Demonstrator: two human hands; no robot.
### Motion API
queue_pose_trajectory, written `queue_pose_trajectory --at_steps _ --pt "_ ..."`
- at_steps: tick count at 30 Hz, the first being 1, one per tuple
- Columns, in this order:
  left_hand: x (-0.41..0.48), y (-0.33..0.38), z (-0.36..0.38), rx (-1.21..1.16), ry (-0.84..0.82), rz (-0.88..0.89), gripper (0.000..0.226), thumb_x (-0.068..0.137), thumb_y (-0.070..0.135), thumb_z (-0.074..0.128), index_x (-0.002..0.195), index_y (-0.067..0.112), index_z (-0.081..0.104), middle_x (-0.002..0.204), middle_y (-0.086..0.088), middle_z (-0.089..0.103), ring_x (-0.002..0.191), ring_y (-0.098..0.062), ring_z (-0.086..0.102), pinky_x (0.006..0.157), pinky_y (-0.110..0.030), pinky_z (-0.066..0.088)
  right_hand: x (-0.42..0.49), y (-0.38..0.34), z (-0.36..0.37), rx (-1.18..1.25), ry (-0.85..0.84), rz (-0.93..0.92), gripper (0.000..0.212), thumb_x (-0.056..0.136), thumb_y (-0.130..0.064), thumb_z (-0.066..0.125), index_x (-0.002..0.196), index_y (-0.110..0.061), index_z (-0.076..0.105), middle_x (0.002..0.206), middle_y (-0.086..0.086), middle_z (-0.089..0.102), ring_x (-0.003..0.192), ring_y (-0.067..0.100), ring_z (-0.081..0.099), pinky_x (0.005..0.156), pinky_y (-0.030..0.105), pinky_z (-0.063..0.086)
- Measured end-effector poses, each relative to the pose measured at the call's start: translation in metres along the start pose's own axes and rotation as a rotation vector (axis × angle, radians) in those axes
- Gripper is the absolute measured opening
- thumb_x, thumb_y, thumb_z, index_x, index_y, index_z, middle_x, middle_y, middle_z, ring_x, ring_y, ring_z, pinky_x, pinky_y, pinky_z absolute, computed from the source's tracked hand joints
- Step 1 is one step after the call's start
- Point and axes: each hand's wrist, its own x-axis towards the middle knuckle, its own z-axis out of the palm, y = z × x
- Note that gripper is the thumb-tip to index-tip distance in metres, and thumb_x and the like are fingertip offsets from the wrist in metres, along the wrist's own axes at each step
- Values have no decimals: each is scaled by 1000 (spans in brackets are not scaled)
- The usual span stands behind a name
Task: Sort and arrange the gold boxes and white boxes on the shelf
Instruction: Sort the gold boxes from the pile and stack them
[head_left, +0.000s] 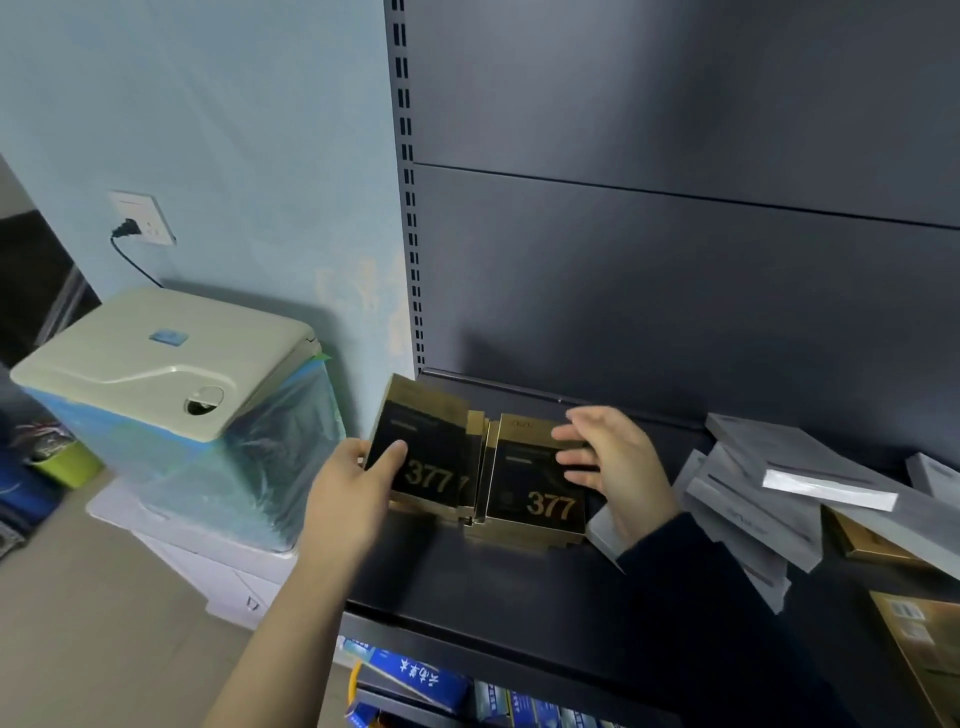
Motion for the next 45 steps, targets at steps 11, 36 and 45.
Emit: queue_pose_trajectory --at_steps 11,36,45 --pt "8 -9 29 298 -43 100 44 93 34 57 129 9 52 130 -14 56 124 -36 42 101 -38 28 -18 34 9 -190 2 -29 53 100 -32 43 150 -26 26 154 -6 33 141 16 32 115 37 29" --pt "-100 77 137 80 -394 749 30 83 15 57 108 30 51 103 7 51 102 -15 44 88 -31 36 -106 40 -208 -456 626 -37 8 90 -16 60 87 -23 62 87 0 67 86 19 63 77 32 46" --pt "-161 80 185 179 -782 869 20 90 22 58 104 37 53 102 24 52 103 4 46 80 -9 38 -117 107 -249 -964 628 498 101 69 -75 61 149 -28 20 158 7 20 143 33 23 116 51 20"
